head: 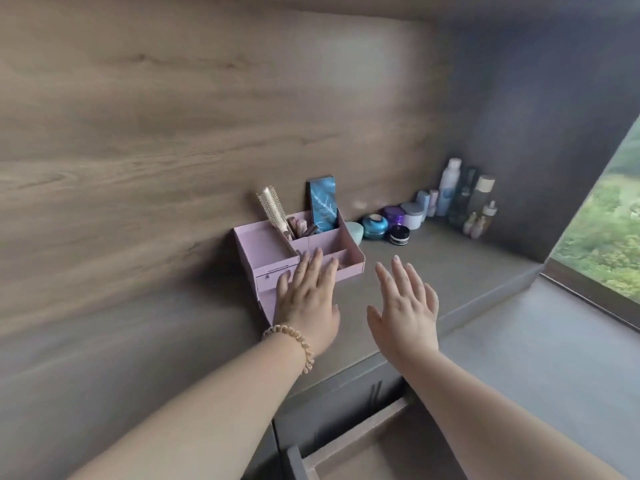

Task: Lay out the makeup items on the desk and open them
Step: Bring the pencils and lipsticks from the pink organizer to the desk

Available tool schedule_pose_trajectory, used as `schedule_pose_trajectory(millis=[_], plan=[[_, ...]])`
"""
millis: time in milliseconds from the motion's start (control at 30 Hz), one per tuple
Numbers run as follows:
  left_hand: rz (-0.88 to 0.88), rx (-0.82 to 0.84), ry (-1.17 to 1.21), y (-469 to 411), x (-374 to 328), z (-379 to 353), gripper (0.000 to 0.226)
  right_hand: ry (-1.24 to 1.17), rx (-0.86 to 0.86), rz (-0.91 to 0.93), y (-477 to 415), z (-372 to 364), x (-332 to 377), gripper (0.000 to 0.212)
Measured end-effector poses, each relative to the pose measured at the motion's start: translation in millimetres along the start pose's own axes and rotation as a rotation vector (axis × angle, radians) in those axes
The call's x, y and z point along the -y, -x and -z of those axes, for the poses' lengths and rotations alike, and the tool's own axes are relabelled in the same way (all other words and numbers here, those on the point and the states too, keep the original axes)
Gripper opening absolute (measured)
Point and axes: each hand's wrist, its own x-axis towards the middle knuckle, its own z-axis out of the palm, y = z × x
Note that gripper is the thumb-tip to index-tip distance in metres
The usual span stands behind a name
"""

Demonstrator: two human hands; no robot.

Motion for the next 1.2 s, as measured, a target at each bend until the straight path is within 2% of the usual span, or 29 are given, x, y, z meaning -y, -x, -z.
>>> schedule_pose_trajectory(millis=[300,533,633,767,1033,1200], plan=[[0.190,-0.078,-0.091,-60,66,-9,0.070,-0.105,0.024,0.243,-97,-67,30,0.059],[0.222,-0.060,-0.162,-98,83,-44,0.076,-0.083,0.069,0.315,-159,-108,33,0.061],[0.163,-0.045,-0.276,-97,86,-54,0.077,-0.049,0.032,0.335,-186,-115,33,0.059],[0.151,-0.080,-0.322,-96,89,-63,0.078,-0.051,0.026,0.289,-218,-135,37,0.052],[0.159,-0.044,-0.312,-96,92,-67,0.075,-0.038,0.078,0.212,-235,-146,60,0.032],[0.156,-0.031,-0.312,-96,90,-65,0.075,-0.082,0.094,0.093,-248,-145,68,0.032]])
